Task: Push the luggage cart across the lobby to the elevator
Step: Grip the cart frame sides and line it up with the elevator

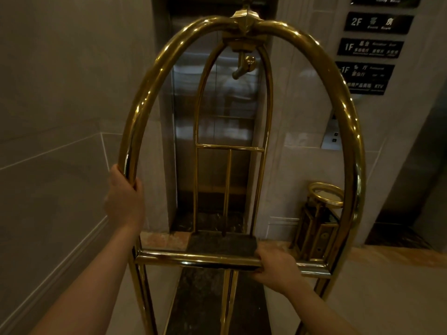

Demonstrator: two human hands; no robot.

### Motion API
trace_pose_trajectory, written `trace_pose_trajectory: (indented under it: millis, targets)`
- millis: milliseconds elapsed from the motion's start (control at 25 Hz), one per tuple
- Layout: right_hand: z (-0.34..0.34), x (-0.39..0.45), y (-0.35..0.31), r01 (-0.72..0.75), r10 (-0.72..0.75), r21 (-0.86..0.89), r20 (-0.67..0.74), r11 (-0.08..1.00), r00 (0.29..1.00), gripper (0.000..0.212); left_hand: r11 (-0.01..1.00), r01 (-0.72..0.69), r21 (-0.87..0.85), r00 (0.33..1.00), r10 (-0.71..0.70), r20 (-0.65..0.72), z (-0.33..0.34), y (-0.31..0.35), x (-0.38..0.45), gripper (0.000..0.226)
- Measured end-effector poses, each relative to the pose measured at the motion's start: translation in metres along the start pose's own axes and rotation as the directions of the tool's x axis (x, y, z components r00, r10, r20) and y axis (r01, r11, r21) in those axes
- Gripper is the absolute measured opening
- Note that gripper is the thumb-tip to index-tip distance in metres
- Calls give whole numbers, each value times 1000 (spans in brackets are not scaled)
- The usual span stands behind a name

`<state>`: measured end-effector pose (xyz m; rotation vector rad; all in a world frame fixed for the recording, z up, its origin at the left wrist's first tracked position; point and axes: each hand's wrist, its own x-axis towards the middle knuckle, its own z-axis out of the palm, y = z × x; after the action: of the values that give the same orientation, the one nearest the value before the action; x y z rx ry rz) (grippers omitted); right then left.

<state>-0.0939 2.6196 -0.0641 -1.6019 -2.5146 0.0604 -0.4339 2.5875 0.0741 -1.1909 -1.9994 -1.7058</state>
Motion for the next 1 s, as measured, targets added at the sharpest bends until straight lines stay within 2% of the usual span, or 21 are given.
trace_pose_trajectory:
  millis: [80,120,160,200,280,320,360,440,520,640,760,1000]
  targets:
    - [-13,-3,-3,-48,51,191,-11,980,999,46,1000,-4,9,1000,4,-1,-2,2,-2,39]
    - [-25,-5,-2,-70,103,279,-105,958,989,43,1000,-3,4,1000,3,4,-3,3,-2,38]
    - [-41,-5,0,-62,152,314,-272,947,950,38,1000,-4,4,1000,4,5,-3,3,-2,38]
    - [-62,-7,4,-57,193,295,-455,954,869,32,1000,-3,9,1000,3,5,-4,4,-2,37]
    - [-110,-13,18,-81,231,234,-735,969,638,25,1000,-2,23,1000,2,4,-5,5,-3,38]
    - [-132,-16,27,-98,226,206,-816,974,532,24,1000,-2,28,1000,2,9,-6,5,-4,38]
    - [-149,-19,35,-121,212,176,-862,977,460,25,1000,4,30,1000,-4,17,-7,5,-4,39]
    - [-166,-22,51,-177,204,145,-899,973,387,29,999,18,40,999,-19,27,-8,5,-4,40]
    - [-168,-23,62,-171,291,243,-879,955,377,41,998,26,54,999,-28,26,-9,5,-4,42]
    - [-161,-20,65,-89,477,497,-745,863,465,65,999,9,39,1000,-10,26,-7,4,-3,41]
    - [-155,-16,64,-114,503,518,-716,847,484,68,1000,1,28,1000,-1,6,-6,4,-2,37]
    - [-151,-8,68,-154,519,508,-732,847,442,71,1000,17,5,1000,-17,22,-3,5,-1,32]
